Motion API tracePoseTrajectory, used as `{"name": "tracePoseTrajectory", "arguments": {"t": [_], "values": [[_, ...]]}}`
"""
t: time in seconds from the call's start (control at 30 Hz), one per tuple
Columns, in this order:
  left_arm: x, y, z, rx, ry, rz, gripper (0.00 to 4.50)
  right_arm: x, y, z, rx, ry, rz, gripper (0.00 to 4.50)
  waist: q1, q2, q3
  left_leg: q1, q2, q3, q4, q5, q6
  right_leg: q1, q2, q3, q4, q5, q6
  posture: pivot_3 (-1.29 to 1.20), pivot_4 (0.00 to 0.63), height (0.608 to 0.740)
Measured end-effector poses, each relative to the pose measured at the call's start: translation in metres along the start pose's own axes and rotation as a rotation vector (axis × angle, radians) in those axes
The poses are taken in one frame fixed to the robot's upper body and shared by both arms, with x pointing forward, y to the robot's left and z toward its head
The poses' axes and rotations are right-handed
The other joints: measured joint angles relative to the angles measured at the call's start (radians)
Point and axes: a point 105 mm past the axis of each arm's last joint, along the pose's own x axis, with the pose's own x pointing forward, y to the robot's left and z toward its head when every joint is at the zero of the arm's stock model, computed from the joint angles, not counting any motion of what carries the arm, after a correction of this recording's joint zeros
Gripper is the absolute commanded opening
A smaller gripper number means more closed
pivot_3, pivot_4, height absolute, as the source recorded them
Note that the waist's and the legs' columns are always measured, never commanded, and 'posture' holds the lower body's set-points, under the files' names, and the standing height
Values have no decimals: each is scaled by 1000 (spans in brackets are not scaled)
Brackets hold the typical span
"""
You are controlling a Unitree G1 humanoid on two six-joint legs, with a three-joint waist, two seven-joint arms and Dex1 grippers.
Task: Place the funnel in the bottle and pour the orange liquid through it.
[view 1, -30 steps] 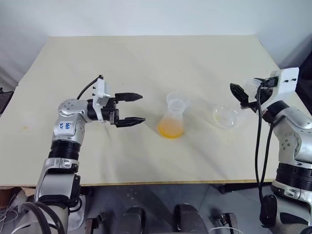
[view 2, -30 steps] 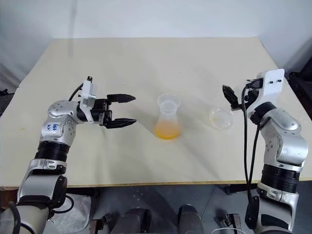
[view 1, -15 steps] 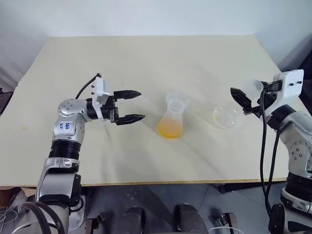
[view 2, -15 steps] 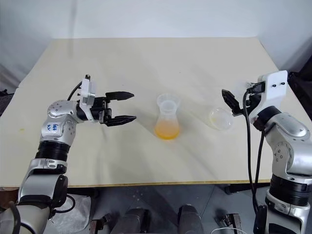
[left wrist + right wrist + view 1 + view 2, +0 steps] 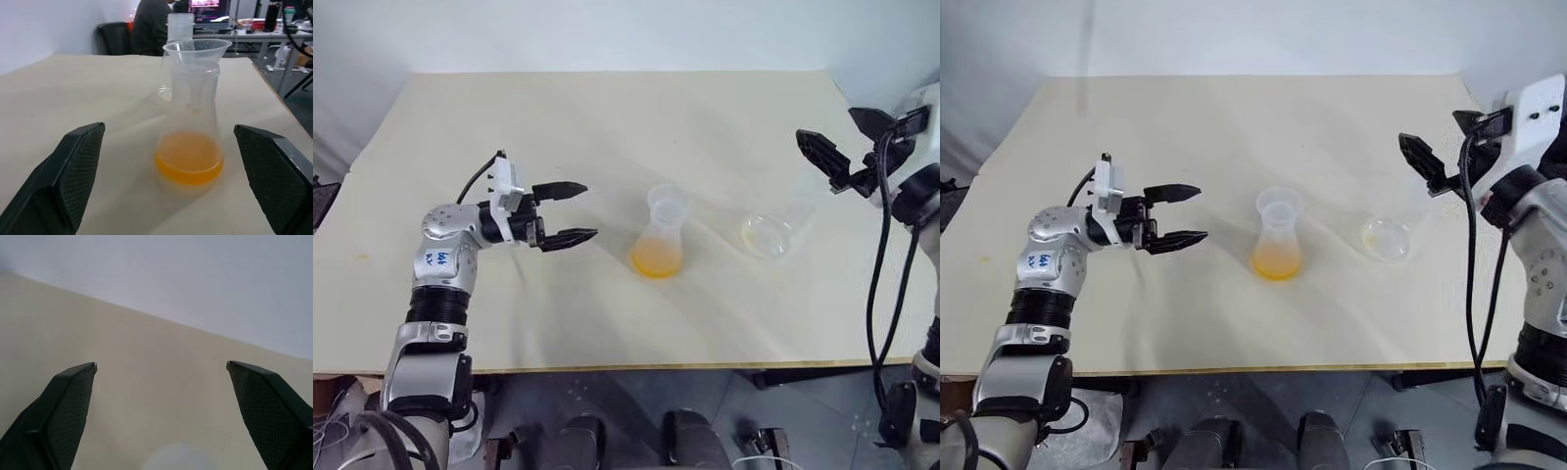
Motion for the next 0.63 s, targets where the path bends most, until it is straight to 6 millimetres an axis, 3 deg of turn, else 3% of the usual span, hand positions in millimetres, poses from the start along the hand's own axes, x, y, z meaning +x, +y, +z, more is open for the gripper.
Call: {"name": "tracePoseTrajectory", "arguments": {"t": [0.1,0.17,0.33,0.53,0.63], "values": [[-11,-2,-2,-5,13,11,4500,-10,14,-4,-5,27,99,4457,0,0,0,0,-1,1,1,0,0,1,-1,0,-1,0,0,0,150,740],[-14,-7,-4,2,27,-11,4500,-28,24,-12,15,54,188,4457,10,0,0,0,0,0,1,0,1,2,0,0,-2,0,0,0,150,740],[-50,-15,-18,-62,77,47,4500,-83,31,-61,166,149,282,4457,23,0,0,1,-1,3,1,0,2,3,-1,0,-3,0,0,0,150,740],[-67,-26,-24,-99,111,31,4500,-110,22,-94,126,199,309,4457,23,0,0,5,0,3,0,0,2,10,0,0,-11,0,0,0,150,740],[-70,-25,-25,-108,104,48,4500,-107,19,-99,106,192,315,4457,21,0,0,5,1,3,1,1,2,10,1,0,-11,0,0,0,150,740]]}}
